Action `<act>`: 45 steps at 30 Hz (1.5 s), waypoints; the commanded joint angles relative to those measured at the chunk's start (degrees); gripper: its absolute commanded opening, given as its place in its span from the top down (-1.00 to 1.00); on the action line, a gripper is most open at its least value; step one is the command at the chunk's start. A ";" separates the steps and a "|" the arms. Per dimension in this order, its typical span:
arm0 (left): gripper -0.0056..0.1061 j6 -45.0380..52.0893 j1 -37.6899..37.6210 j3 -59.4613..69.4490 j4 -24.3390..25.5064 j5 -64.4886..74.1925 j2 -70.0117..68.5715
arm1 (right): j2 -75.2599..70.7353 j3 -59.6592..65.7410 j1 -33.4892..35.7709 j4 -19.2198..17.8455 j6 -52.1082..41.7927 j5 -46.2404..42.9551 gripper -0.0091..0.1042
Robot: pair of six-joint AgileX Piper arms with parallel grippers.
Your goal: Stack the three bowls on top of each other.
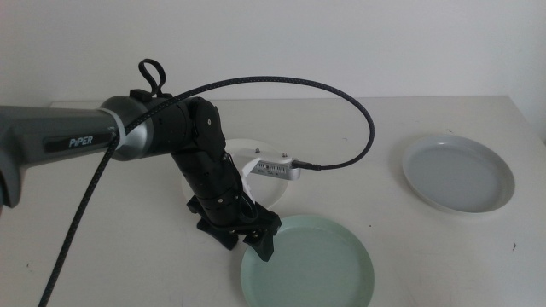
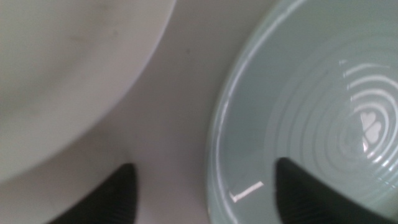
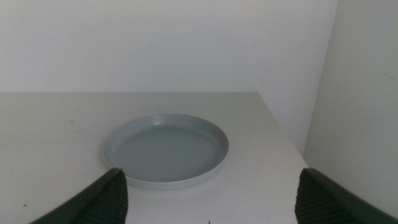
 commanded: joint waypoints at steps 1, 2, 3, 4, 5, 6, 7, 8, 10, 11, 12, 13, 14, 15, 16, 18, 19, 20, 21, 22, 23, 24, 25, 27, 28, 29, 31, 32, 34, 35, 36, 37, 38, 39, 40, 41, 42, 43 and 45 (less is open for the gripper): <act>-0.74 0.34 0.77 -1.56 -1.41 2.10 -4.50 | -1.54 -0.32 -0.02 -0.87 -0.34 -4.40 -0.82; -0.83 0.75 1.23 -1.82 -1.52 2.79 -5.10 | -1.54 -0.32 -0.02 -0.87 -0.34 -4.40 -0.82; -0.91 1.23 1.83 -2.21 -1.62 3.90 -5.95 | -1.54 -0.32 -0.02 -0.87 -0.34 -4.40 -0.82; -0.97 1.24 2.51 -2.70 -1.62 5.36 -6.90 | -1.54 -0.32 -0.02 -0.87 -0.34 -4.40 -0.82; -0.98 1.17 3.24 -3.09 -1.69 6.42 -8.03 | -1.54 -0.32 -0.02 -0.87 -0.34 -4.40 -0.82; -0.98 1.06 4.02 -3.66 -1.69 7.64 -9.24 | -1.54 -0.32 -0.02 -0.87 -0.34 -4.40 -0.82; -0.98 0.93 4.84 -4.27 -1.69 8.65 -10.57 | -1.54 -0.32 -0.02 -0.87 -0.34 -4.40 -0.82; -0.98 0.66 5.50 -4.89 -1.57 9.45 -11.68 | -1.54 -0.32 -0.02 -0.87 -0.34 -4.40 -0.82; -0.98 -0.49 6.97 -6.05 -1.10 10.46 -14.60 | -1.54 -0.32 -0.02 -0.87 -0.34 -4.40 -0.82; -0.98 -0.98 7.48 -6.48 -0.44 10.46 -15.76 | -1.54 -0.32 -0.02 -0.87 -0.34 -4.40 -0.82; -0.98 -1.80 7.99 -7.01 0.47 10.35 -17.19 | -1.54 -0.32 -0.02 -0.87 -0.34 -4.40 -0.82; -0.98 -2.97 8.30 -7.55 1.79 10.03 -18.53 | -1.54 -0.32 -0.02 -0.87 -0.34 -4.40 -0.82; -0.98 -4.18 8.55 -8.00 3.10 9.79 -19.84 | -1.54 -0.32 -0.02 -0.87 -0.34 -4.40 -0.82; -0.98 -6.16 8.71 -8.62 5.24 9.54 -21.00 | -1.54 -0.32 -0.02 -0.87 -0.34 -4.40 -0.82; -0.98 -8.43 8.83 -9.25 7.56 9.35 -22.11 | -1.54 -0.32 -0.02 -0.87 -0.34 -4.40 -0.82; -0.98 -13.56 8.83 -10.93 12.84 9.01 -23.73 | -1.54 -0.32 -0.02 -0.87 -0.34 -4.40 -0.82; -0.98 -16.12 8.83 -11.97 16.14 9.01 -24.41 | -1.54 -0.32 -0.02 -0.87 -0.34 -4.40 -0.82; -0.98 -17.98 8.83 -12.77 19.12 9.07 -24.78 | -1.54 -0.32 -0.02 -0.87 -0.34 -4.40 -0.82; -0.98 -19.68 8.83 -13.77 21.44 9.07 -25.05 | -1.54 -0.32 -0.02 -0.87 -0.34 -4.40 -0.82; -0.98 -20.60 8.83 -14.90 23.35 9.07 -25.05 | -1.54 -0.32 -0.02 -0.87 -0.34 -4.40 -0.82; -0.98 -20.87 8.83 -15.82 24.54 9.07 -24.99 | -1.54 -0.32 -0.02 -0.87 -0.34 -4.40 -0.82; -0.98 -21.04 8.83 -16.89 25.78 9.02 -24.66 | -1.54 -0.32 -0.02 -0.87 -0.34 -4.40 -0.82; -0.98 -21.27 9.03 -17.96 26.80 9.07 -24.25 | -1.54 -0.32 -0.02 -0.87 -0.34 -4.40 -0.82; -0.98 -21.51 10.04 -19.94 27.34 9.14 -23.00 | -1.54 -0.32 -0.02 -0.87 -0.34 -4.40 -0.82; -0.98 -21.51 10.75 -21.20 26.98 9.47 -22.10 | -1.54 -0.32 -0.02 -0.87 -0.34 -4.40 -0.82; -0.98 -21.51 11.47 -22.86 26.40 10.02 -21.00 | -1.54 -0.32 -0.02 -0.87 -0.34 -4.40 -0.82; -0.98 -21.17 12.70 -25.30 24.91 11.21 -18.77 | -1.54 -0.32 -0.02 -0.87 -0.34 -4.40 -0.82; -0.98 -20.65 13.35 -26.60 24.10 11.78 -17.43 | -1.54 -0.32 -0.02 -0.87 -0.34 -4.40 -0.82; -0.98 -19.32 14.19 -28.57 22.73 12.52 -14.95 | -1.54 -0.32 -0.02 -0.87 -0.34 -4.40 -0.82; -0.98 -18.68 14.47 -29.45 22.24 12.68 -13.62 | -1.54 -0.32 -0.02 -0.87 -0.34 -4.40 -0.82; -0.98 -18.27 14.76 -30.06 21.96 12.80 -12.29 | -1.54 -0.32 -0.02 -0.87 -0.34 -4.40 -0.82; -0.98 -18.18 14.77 -30.69 21.59 12.95 -10.95 | -1.54 -0.32 -0.02 -0.87 -0.34 -4.40 -0.82; -0.98 -18.18 14.77 -31.16 21.43 12.95 -9.70 | -1.54 -0.32 -0.02 -0.87 -0.34 -4.40 -0.82; -0.98 -18.18 14.77 -31.43 21.43 12.87 -8.69 | -1.54 -0.32 -0.02 -0.87 -0.34 -4.40 -0.82; -0.98 -18.18 14.77 -31.43 21.43 12.61 -7.57 | -1.54 -0.32 -0.02 -0.87 -0.34 -4.40 -0.82; -0.98 -18.18 14.77 -31.43 21.26 12.50 -6.40 | -1.54 -0.32 -0.02 -0.87 -0.34 -4.40 -0.82; -0.98 -18.18 14.77 -31.43 20.98 12.50 -5.50 | -1.54 -0.32 -0.02 -0.87 -0.34 -4.40 -0.82; -0.98 -18.02 14.77 -31.43 20.61 12.50 -4.31 | -1.54 -0.32 -0.02 -0.87 -0.34 -4.40 -0.82; -0.98 -17.41 14.77 -31.43 19.49 12.50 -1.97 | -1.54 -0.32 -0.02 -0.87 -0.34 -4.40 -0.82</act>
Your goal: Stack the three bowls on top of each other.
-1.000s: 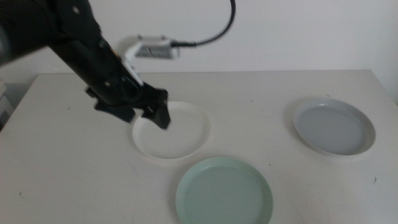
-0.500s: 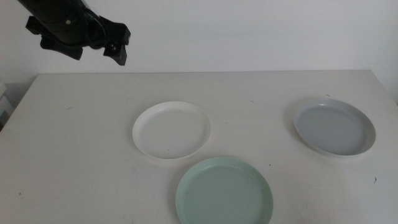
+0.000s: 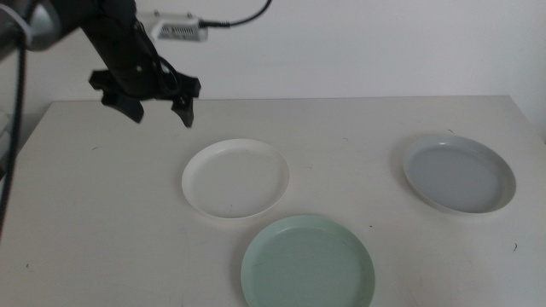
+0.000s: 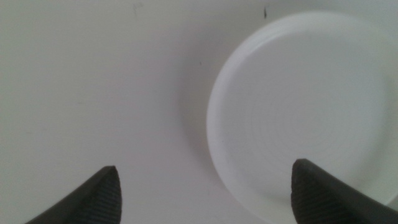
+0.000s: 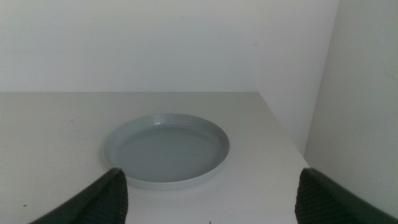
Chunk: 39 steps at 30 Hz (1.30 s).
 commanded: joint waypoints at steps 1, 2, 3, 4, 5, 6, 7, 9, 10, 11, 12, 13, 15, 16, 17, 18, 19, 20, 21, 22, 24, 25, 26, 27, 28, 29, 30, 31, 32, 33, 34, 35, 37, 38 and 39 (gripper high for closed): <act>-0.98 0.71 0.09 -1.82 -2.17 -1.64 -0.48 | -1.54 -0.32 -0.02 -0.87 -0.34 -4.40 -0.82; -0.98 1.19 0.09 -1.82 -2.83 -1.64 0.62 | -1.54 -0.32 -0.02 -0.87 -0.34 -4.40 -0.82; -0.98 1.54 0.09 -1.82 -3.45 -1.64 1.51 | -1.54 -0.32 -0.02 -0.87 -0.34 -4.40 -0.82; -0.98 1.97 0.09 -1.82 -4.42 -1.64 2.59 | -1.54 -0.32 -0.02 -0.87 -0.34 -4.40 -0.82; -0.98 2.27 0.09 -1.82 -5.19 -1.64 3.67 | -1.54 -0.32 -0.02 -0.87 -0.34 -4.40 -0.82; -0.98 2.28 0.09 -1.82 -5.68 -1.64 4.53 | -1.54 -0.32 -0.02 -0.87 -0.34 -4.40 -0.82; -0.98 2.28 0.09 -1.82 -5.81 -1.64 5.55 | -1.54 -0.32 -0.02 -0.87 -0.34 -4.40 -0.82; -0.98 2.32 0.09 -1.82 -5.81 -1.64 7.36 | -1.54 -0.32 -0.02 -0.87 -0.34 -4.40 -0.82; -0.98 2.32 0.09 -1.82 -5.76 -1.64 8.30 | -1.54 -0.32 -0.02 -0.87 -0.34 -4.40 -0.82; -0.98 2.32 0.09 -1.82 -5.76 -1.79 9.18 | -1.54 -0.32 -0.02 -0.87 -0.34 -4.40 -0.82; -0.98 2.34 0.09 -1.82 -5.76 -1.92 9.93 | -1.54 -0.32 -0.02 -0.87 -0.34 -4.40 -0.82; -0.97 2.46 0.09 -1.82 -5.82 -2.10 10.63 | -1.54 -0.32 -0.02 -0.87 -0.34 -4.40 -0.82; -0.93 2.83 0.09 -1.82 -6.53 -2.25 11.67 | -1.54 -0.32 -0.02 -0.87 -0.34 -4.40 -0.82; -0.89 3.47 0.09 -1.82 -7.04 -2.33 12.28 | -1.54 -0.32 -0.02 -0.87 -0.34 -4.40 -0.82; -0.81 3.87 0.09 -1.82 -7.46 -2.47 12.60 | -1.54 -0.32 -0.02 -0.87 -0.34 -4.40 -0.82; -0.73 4.03 0.09 -1.82 -7.69 -2.53 12.87 | -1.54 -0.32 -0.02 -0.87 -0.34 -4.40 -0.82; -0.61 4.03 0.09 -1.82 -7.82 -2.53 13.29 | -1.54 -0.32 -0.02 -0.87 -0.34 -4.40 -0.82; -0.49 4.03 0.09 -1.82 -7.97 -2.53 13.46 | -1.54 -0.32 -0.02 -0.87 -0.34 -4.40 -0.82; -0.33 4.03 0.09 -1.73 -7.97 -2.60 13.74 | -1.54 -0.32 -0.02 -0.87 -0.34 -4.40 -0.82; -0.17 4.03 0.09 -1.73 -7.97 -2.60 14.08 | -1.54 -0.32 -0.02 -0.87 -0.34 -4.40 -0.82; 0.15 4.03 0.09 -1.73 -7.97 -2.72 14.62 | -1.54 -0.32 -0.02 -0.87 -0.34 -4.40 -0.82; 0.27 4.03 0.09 -1.73 -7.97 -2.72 14.93 | -1.54 -0.32 -0.02 -0.87 -0.34 -4.40 -0.82; 0.43 4.03 0.09 -1.73 -7.97 -2.64 15.11 | -1.54 -0.32 -0.02 -0.87 -0.34 -4.40 -0.82; 0.58 4.03 0.09 -1.73 -7.97 -2.64 15.13 | -1.54 -0.32 -0.02 -0.87 -0.34 -4.40 -0.82; 0.74 4.03 0.09 -1.73 -7.97 -2.51 15.18 | -1.54 -0.32 -0.02 -0.87 -0.34 -4.40 -0.82; 0.89 3.98 0.09 -1.73 -7.97 -2.51 15.04 | -1.54 -0.32 -0.02 -0.87 -0.34 -4.40 -0.82; 0.89 3.57 0.09 -1.73 -7.63 -2.58 14.79 | -1.54 -0.32 -0.02 -0.87 -0.34 -4.40 -0.82; 0.90 2.86 0.09 -1.73 -6.97 -2.83 14.39 | -1.54 -0.32 -0.02 -0.87 -0.34 -4.40 -0.82; 0.90 2.08 0.09 -1.73 -6.43 -3.26 13.79 | -1.54 -0.32 -0.02 -0.87 -0.34 -4.40 -0.82; 0.90 1.65 0.09 -1.73 -6.05 -3.56 13.27 | -1.54 -0.32 -0.02 -0.87 -0.34 -4.40 -0.82; 0.90 1.53 0.09 -1.73 -5.85 -3.66 12.38 | -1.54 -0.32 -0.02 -0.87 -0.34 -4.40 -0.82; 0.90 1.46 0.09 -1.73 -5.57 -3.66 11.36 | -1.54 -0.32 -0.02 -0.87 -0.34 -4.40 -0.82; 0.90 1.46 0.09 -1.73 -5.57 -3.18 9.18 | -1.54 -0.32 -0.02 -0.87 -0.34 -4.40 -0.82; 0.90 1.46 0.09 -1.57 -5.64 -2.85 7.76 | -1.54 -0.32 -0.02 -0.87 -0.34 -4.40 -0.82; 0.90 1.46 0.04 -1.33 -5.77 -2.90 6.15 | -1.54 -0.32 -0.02 -0.87 -0.34 -4.40 -0.82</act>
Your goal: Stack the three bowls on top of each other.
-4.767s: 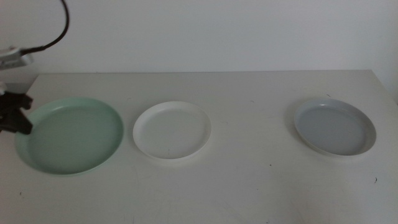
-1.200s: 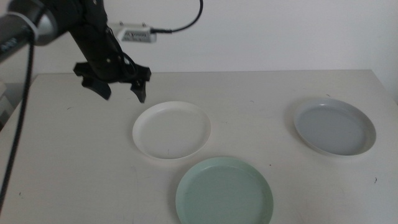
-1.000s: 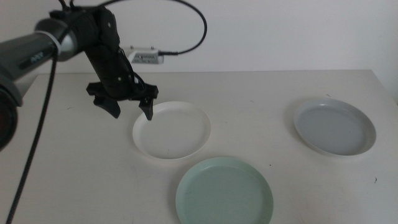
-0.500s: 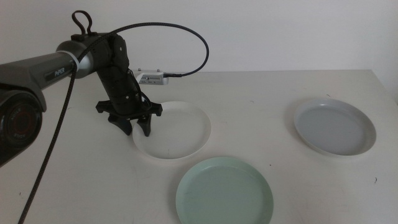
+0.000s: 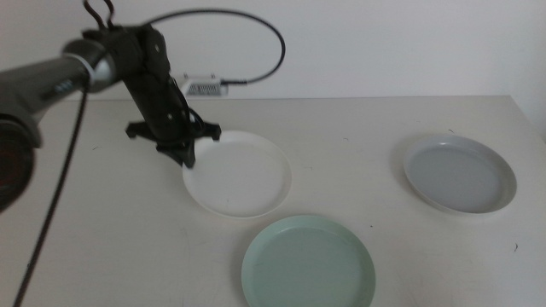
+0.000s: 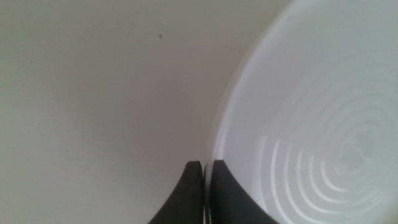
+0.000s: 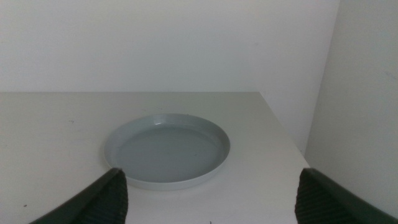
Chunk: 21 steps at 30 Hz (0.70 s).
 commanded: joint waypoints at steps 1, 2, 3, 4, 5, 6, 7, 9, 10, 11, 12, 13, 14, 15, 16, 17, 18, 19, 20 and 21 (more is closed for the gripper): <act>0.90 -0.86 -0.03 -0.75 -0.48 -0.72 -8.35 | -1.54 -0.32 -0.02 -0.92 -0.34 -4.40 -0.82; 0.90 -0.86 -0.03 0.11 -1.45 -1.51 -10.22 | -1.54 -0.32 -0.02 -0.92 -0.34 -4.40 -0.82; 0.90 -0.86 -0.03 1.30 -2.30 -2.46 -11.79 | -1.54 -0.32 -0.02 -0.92 -0.34 -4.40 -0.82; 0.90 -0.86 -0.03 2.71 -3.13 -3.32 -13.79 | -1.54 -0.32 -0.02 -0.92 -0.34 -4.40 -0.82; 0.90 -0.86 -0.03 4.18 -3.83 -3.86 -15.75 | -1.54 -0.32 -0.02 -0.92 -0.34 -4.40 -0.82; 0.90 -0.86 -0.03 5.37 -4.45 -3.99 -17.25 | -1.54 -0.32 -0.02 -0.92 -0.34 -4.40 -0.82; 0.90 -0.86 -0.03 6.88 -5.22 -4.17 -19.10 | -1.54 -0.32 -0.02 -0.92 -0.34 -4.40 -0.82; 0.90 -0.86 -0.16 9.70 -7.17 -4.24 -22.22 | -1.54 -0.32 -0.02 -0.92 -0.34 -4.40 -0.82; 0.90 -0.86 -0.51 11.28 -8.05 -4.37 -23.89 | -1.54 -0.32 -0.02 -0.92 -0.34 -4.40 -0.82; 0.90 -0.86 -1.04 12.94 -8.45 -4.69 -25.50 | -1.54 -0.32 -0.02 -0.92 -0.34 -4.40 -0.82; 0.90 -0.93 -1.87 14.60 -8.46 -4.91 -27.00 | -1.54 -0.32 -0.02 -0.92 -0.34 -4.40 -0.82; 0.90 -1.61 -2.82 16.18 -8.40 -5.26 -28.35 | -1.54 -0.32 -0.02 -0.92 -0.34 -4.40 -0.82; 0.90 -2.05 -3.82 17.78 -8.25 -5.77 -29.55 | -1.54 -0.32 -0.02 -0.92 -0.34 -4.40 -0.82; 0.90 -2.53 -4.69 19.08 -8.18 -6.49 -30.42 | -1.54 -0.32 -0.02 -0.92 -0.34 -4.40 -0.82; 0.90 -3.20 -5.75 20.69 -8.18 -7.35 -31.34 | -1.54 -0.32 -0.02 -0.92 -0.34 -4.40 -0.82; 0.90 -3.64 -6.80 22.29 -8.24 -8.30 -32.13 | -1.54 -0.32 -0.02 -0.92 -0.34 -4.40 -0.82; 0.90 -3.97 -7.68 23.53 -8.23 -9.08 -32.63 | -1.54 -0.32 -0.02 -0.92 -0.34 -4.40 -0.82; 0.90 -4.43 -8.81 25.00 -8.27 -10.07 -33.03 | -1.54 -0.32 -0.02 -0.92 -0.34 -4.40 -0.82; 0.90 -4.85 -9.92 26.34 -8.30 -11.11 -33.25 | -1.54 -0.32 -0.02 -0.92 -0.34 -4.40 -0.82; 0.90 -5.21 -11.07 27.53 -8.34 -12.19 -33.25 | -1.54 -0.32 -0.02 -0.92 -0.34 -4.40 -0.82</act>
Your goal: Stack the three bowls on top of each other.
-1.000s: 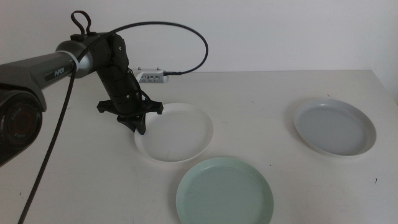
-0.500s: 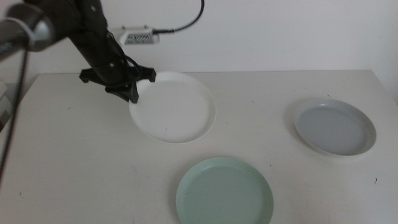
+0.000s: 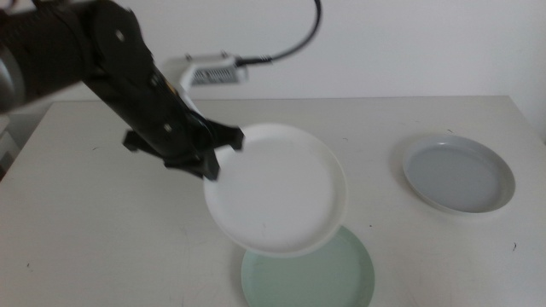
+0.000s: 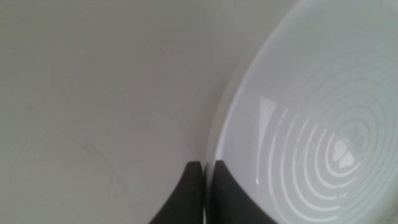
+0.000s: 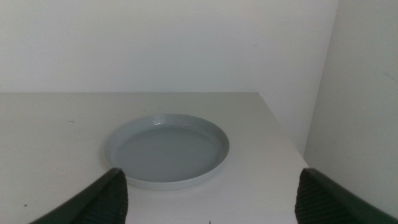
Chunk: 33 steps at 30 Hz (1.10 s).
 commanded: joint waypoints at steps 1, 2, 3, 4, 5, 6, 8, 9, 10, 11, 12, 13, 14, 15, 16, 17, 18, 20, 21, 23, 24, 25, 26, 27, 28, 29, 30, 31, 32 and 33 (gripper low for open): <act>0.90 -1.77 -2.67 1.22 -1.79 -4.60 -2.91 | -1.54 -0.32 -0.02 -0.86 -0.34 -4.40 -0.82; 0.90 -2.09 -3.71 2.35 -1.79 -5.83 -2.85 | -1.54 -0.32 -0.02 -0.86 -0.34 -4.40 -0.82; 0.90 -2.33 -4.75 3.44 -1.79 -7.27 -2.85 | -1.54 -0.32 -0.02 -0.86 -0.34 -4.40 -0.82; 0.90 -2.54 -5.45 4.53 -1.79 -8.80 -2.85 | -1.54 -0.32 -0.02 -0.86 -0.34 -4.40 -0.82; 0.90 -2.96 -6.18 5.51 -1.79 -10.16 -2.85 | -1.54 -0.32 -0.02 -0.86 -0.34 -4.40 -0.82; 0.90 -3.54 -6.82 6.40 -1.79 -11.41 -2.80 | -1.54 -0.32 -0.02 -0.86 -0.34 -4.40 -0.82; 0.90 -4.29 -7.65 7.85 -1.81 -13.46 -2.67 | -1.54 -0.32 -0.02 -0.86 -0.34 -4.40 -0.82; 0.90 -4.29 -8.06 8.63 -1.98 -14.71 -2.55 | -1.54 -0.32 -0.02 -0.86 -0.34 -4.40 -0.82; 0.90 -4.29 -8.30 9.23 -2.16 -15.71 -2.31 | -1.54 -0.32 -0.02 -0.86 -0.34 -4.40 -0.82; 0.90 -4.29 -8.71 9.92 -2.60 -16.67 -2.04 | -1.54 -0.32 -0.02 -0.86 -0.34 -4.40 -0.82; 0.90 -4.29 -8.79 10.56 -2.90 -17.57 -1.67 | -1.54 -0.32 -0.02 -0.86 -0.34 -4.40 -0.82; 0.90 -4.29 -8.79 11.02 -3.46 -17.86 -1.35 | -1.54 -0.32 -0.02 -0.86 -0.34 -4.40 -0.82; 0.90 -4.16 -8.79 11.39 -4.27 -18.17 -0.89 | -1.54 -0.32 -0.02 -0.86 -0.34 -4.40 -0.82; 0.90 -4.05 -8.79 11.78 -4.90 -18.42 -0.29 | -1.54 -0.32 -0.02 -0.86 -0.34 -4.40 -0.82; 0.90 -3.81 -8.79 11.97 -5.27 -18.54 0.13 | -1.54 -0.32 -0.02 -0.86 -0.34 -4.40 -0.82; 0.90 -3.74 -8.79 11.97 -5.37 -18.53 0.82 | -1.54 -0.32 -0.02 -0.86 -0.34 -4.40 -0.82; 0.90 -3.74 -8.79 11.97 -5.68 -18.52 1.48 | -1.54 -0.32 -0.02 -0.86 -0.34 -4.40 -0.82; 0.90 -3.69 -8.79 11.97 -6.30 -18.52 2.69 | -1.54 -0.32 -0.02 -0.86 -0.34 -4.40 -0.82; 0.90 -3.69 -8.79 11.97 -6.70 -18.52 3.18 | -1.54 -0.32 -0.02 -0.86 -0.34 -4.40 -0.82; 0.90 -3.03 -8.79 11.97 -7.48 -18.32 4.11 | -1.54 -0.32 -0.02 -0.86 -0.34 -4.40 -0.82; 0.90 -2.49 -8.79 11.97 -7.81 -18.08 4.46 | -1.54 -0.32 -0.02 -0.86 -0.34 -4.40 -0.82; 0.90 -2.14 -8.79 11.97 -8.16 -17.70 4.70 | -1.54 -0.32 -0.02 -0.86 -0.34 -4.40 -0.82; 0.90 -1.96 -8.79 11.97 -8.22 -17.23 4.91 | -1.54 -0.32 -0.02 -0.86 -0.34 -4.40 -0.82; 0.90 -1.92 -8.79 11.97 -8.16 -16.82 4.97 | -1.54 -0.32 -0.02 -0.86 -0.34 -4.40 -0.82; 0.90 -1.92 -8.79 11.97 -7.99 -16.53 4.97 | -1.54 -0.32 -0.02 -0.86 -0.34 -4.40 -0.82; 0.90 -1.92 -8.79 11.97 -7.74 -16.30 4.97 | -1.54 -0.32 -0.02 -0.86 -0.34 -4.40 -0.82; 0.90 -1.92 -8.79 11.97 -7.59 -16.10 4.97 | -1.54 -0.32 -0.02 -0.86 -0.34 -4.40 -0.82; 0.90 -1.92 -8.79 11.97 -7.59 -15.89 4.97 | -1.54 -0.32 -0.02 -0.86 -0.34 -4.40 -0.82; 0.90 -1.92 -8.79 11.97 -7.45 -15.60 4.97 | -1.54 -0.32 -0.02 -0.86 -0.34 -4.40 -0.82; 0.90 -1.92 -8.79 11.97 -7.27 -15.34 4.97 | -1.54 -0.32 -0.02 -0.86 -0.34 -4.40 -0.82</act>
